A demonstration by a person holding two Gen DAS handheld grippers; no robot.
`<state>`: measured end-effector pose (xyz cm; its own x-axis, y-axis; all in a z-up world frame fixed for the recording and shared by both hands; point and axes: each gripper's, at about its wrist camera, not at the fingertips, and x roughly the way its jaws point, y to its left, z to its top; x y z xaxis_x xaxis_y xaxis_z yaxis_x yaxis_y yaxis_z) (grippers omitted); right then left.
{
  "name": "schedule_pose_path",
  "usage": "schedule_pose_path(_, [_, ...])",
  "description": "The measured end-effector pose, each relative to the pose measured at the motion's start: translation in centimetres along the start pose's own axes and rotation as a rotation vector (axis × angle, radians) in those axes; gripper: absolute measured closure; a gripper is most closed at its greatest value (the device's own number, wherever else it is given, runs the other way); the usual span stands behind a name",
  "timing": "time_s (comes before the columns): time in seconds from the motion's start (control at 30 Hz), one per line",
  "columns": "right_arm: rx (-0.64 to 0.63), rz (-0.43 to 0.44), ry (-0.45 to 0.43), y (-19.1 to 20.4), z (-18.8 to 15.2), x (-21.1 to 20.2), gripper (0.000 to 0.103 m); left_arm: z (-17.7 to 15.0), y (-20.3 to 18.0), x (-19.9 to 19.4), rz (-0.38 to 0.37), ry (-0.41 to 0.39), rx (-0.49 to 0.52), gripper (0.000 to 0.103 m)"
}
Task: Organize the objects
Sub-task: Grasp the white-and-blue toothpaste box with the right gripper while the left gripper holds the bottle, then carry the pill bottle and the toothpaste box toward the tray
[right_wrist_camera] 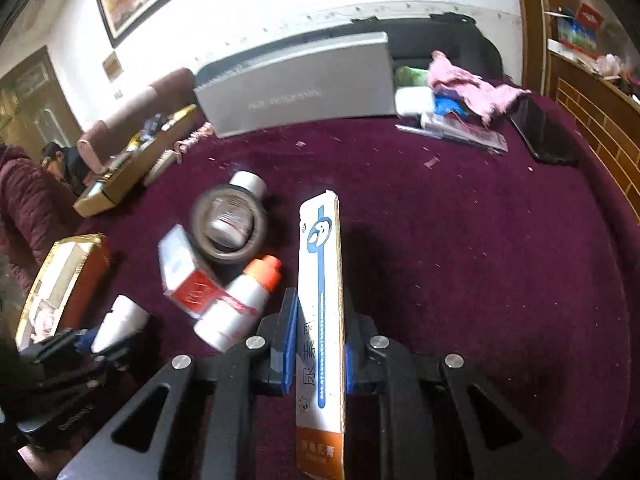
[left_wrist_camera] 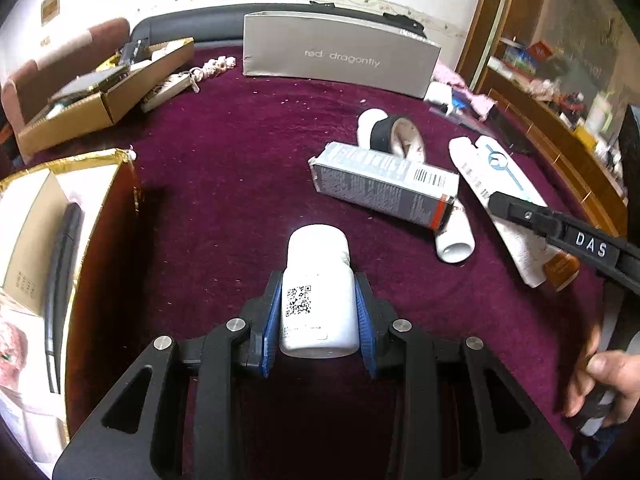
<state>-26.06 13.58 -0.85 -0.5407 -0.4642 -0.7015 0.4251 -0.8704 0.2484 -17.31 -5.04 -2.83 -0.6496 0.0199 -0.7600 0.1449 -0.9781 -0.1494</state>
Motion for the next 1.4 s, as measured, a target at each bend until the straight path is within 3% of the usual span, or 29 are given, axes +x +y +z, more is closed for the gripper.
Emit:
schedule_pose_path(0.3, [-0.021, 0.077, -0.015, 2.0, 0.3, -0.7, 0.086, -0.2, -0.2, -0.3, 0.022, -0.01, 0.007, 0.07])
schedule_pose_path(0.8, [-0.059, 0.155, -0.041, 4.5, 0.2, -2.0, 0.086, -0.7, -2.0, -3.6, 0.123, -0.107, 0.082, 0.07])
schedule_pose_path(1.13, [-0.078, 0.184, -0.051, 5.8, 0.1, -2.7, 0.086, -1.7, -0.9, -7.9, 0.134, -0.16, 0.076, 0.07])
schedule_pose_path(1.4, [-0.097, 0.232, -0.047, 9.6, -1.0, -4.3, 0.086, -2.7, 1.2, -11.2, 0.143, -0.199, 0.059, 0.07])
